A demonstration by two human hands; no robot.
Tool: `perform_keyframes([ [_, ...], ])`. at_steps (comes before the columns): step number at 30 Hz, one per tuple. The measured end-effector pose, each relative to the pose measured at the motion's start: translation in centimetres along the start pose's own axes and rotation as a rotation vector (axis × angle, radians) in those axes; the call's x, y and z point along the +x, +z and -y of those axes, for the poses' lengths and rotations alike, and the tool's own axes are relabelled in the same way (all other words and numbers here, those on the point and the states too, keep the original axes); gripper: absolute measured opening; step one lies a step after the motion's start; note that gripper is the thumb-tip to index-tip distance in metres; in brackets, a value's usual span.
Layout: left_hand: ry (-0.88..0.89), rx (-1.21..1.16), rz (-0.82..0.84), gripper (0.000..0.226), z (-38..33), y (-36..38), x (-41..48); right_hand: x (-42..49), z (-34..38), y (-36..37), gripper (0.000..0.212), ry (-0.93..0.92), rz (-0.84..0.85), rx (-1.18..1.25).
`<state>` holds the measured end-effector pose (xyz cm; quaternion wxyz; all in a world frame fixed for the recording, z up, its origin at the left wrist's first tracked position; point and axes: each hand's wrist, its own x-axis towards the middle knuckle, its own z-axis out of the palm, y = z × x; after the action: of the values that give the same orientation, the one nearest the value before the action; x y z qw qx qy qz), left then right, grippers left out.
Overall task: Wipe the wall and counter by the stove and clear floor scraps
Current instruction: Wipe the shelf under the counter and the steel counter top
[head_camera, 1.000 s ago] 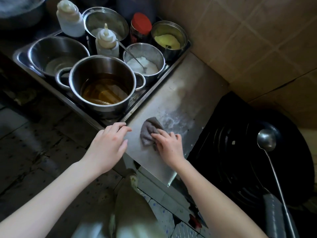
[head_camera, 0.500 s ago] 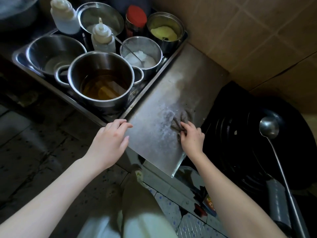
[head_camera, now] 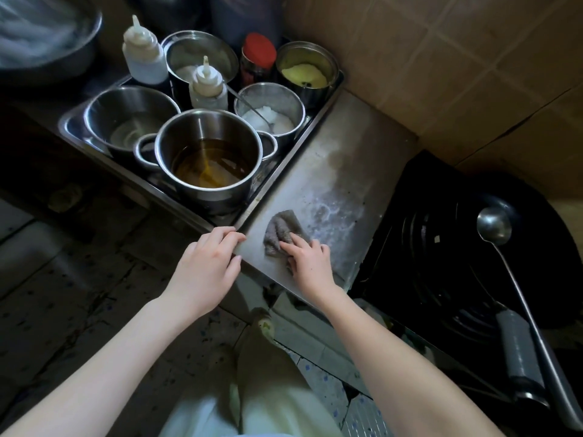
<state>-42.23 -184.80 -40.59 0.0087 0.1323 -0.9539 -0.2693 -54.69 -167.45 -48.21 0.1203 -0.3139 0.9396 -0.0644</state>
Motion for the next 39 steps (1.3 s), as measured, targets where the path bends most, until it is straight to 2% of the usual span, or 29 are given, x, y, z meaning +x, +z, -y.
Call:
perform_keyframes([
  [3,0.053,0.001,0.027,0.033,-0.4,0.0,0.0,-1.0,-0.7,-0.7,0.057,-0.025,0.062,-0.075],
  [10,0.205,0.039,0.060,0.033,-2.2,0.0,0.2,-5.1,-2.5,-1.3,0.051,0.131,0.094,-0.072],
  [13,0.285,0.080,0.089,0.034,-3.0,0.2,0.6,-6.4,-2.1,-2.3,0.041,0.188,0.017,-0.016],
  [17,0.394,0.134,0.121,0.035,-5.0,0.5,1.5,-9.2,-2.7,-3.7,0.042,0.255,-0.074,0.002],
  [24,0.495,0.175,0.195,0.034,-9.9,3.2,2.7,-15.4,-5.6,-3.8,0.044,0.488,-0.081,0.129],
  [30,0.604,0.310,0.275,0.038,-15.8,5.9,2.5,-21.5,-8.8,-4.3,0.044,0.634,-0.140,0.228],
  [39,0.822,0.354,0.390,0.039,-25.7,11.4,-2.1,-33.1,-14.4,-4.6,0.043,0.899,-0.240,0.204],
])
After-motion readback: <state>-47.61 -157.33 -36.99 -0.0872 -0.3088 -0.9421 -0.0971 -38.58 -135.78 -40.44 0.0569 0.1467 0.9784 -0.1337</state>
